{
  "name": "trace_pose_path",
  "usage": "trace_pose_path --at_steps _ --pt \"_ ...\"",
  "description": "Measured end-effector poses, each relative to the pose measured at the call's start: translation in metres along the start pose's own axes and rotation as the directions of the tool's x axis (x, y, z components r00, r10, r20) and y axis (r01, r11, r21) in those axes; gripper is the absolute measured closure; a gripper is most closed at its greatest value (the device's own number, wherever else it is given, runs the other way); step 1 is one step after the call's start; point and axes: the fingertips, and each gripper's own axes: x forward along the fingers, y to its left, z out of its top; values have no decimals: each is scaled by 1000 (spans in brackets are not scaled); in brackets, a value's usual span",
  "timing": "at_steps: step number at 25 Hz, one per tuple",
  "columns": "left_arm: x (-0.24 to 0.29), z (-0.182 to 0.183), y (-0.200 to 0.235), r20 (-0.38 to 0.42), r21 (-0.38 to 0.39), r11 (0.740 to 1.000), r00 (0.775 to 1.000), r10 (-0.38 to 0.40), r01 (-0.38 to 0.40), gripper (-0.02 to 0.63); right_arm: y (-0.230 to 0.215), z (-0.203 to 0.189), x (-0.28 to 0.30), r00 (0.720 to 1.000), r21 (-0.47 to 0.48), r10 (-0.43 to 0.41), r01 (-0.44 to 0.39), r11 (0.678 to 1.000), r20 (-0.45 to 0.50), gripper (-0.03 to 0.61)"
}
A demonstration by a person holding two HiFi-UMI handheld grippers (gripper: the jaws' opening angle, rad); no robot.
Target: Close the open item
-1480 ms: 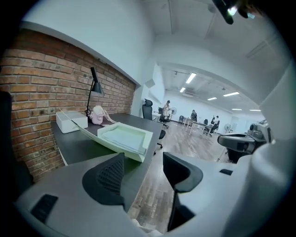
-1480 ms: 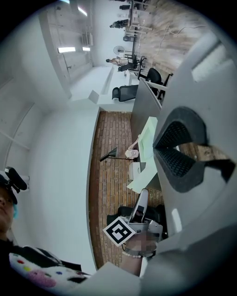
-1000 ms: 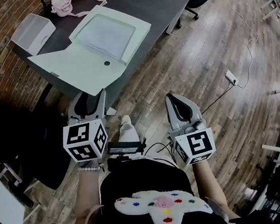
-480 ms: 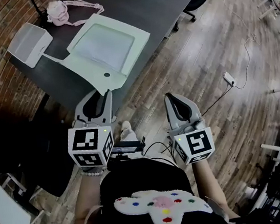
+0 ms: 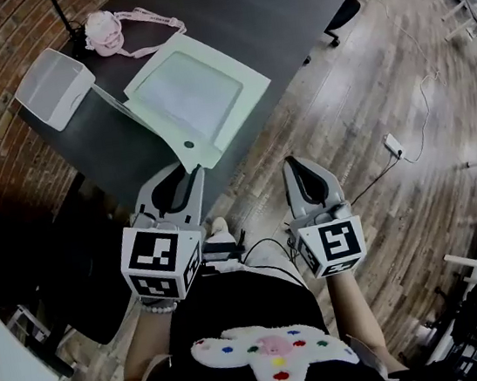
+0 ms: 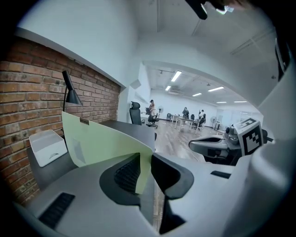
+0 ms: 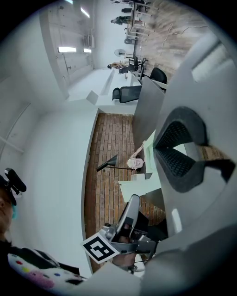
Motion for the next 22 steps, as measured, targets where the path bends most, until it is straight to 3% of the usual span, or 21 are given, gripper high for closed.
trace_pose_path --at_steps 6,11,22 --pt "5 5 4 -15 6 1000 1000 -8 8 538 -14 -7 28 1000 4 -3 3 1000 -25 569" --pt "9 12 -1 -8 15 1000 1000 -9 9 538 -25 -6 52 999 5 39 -39 999 -35 460" --pt "18 20 -2 -13 -39 996 997 74 -75 545 -61 -29 123 982 9 150 -150 989 -111 416"
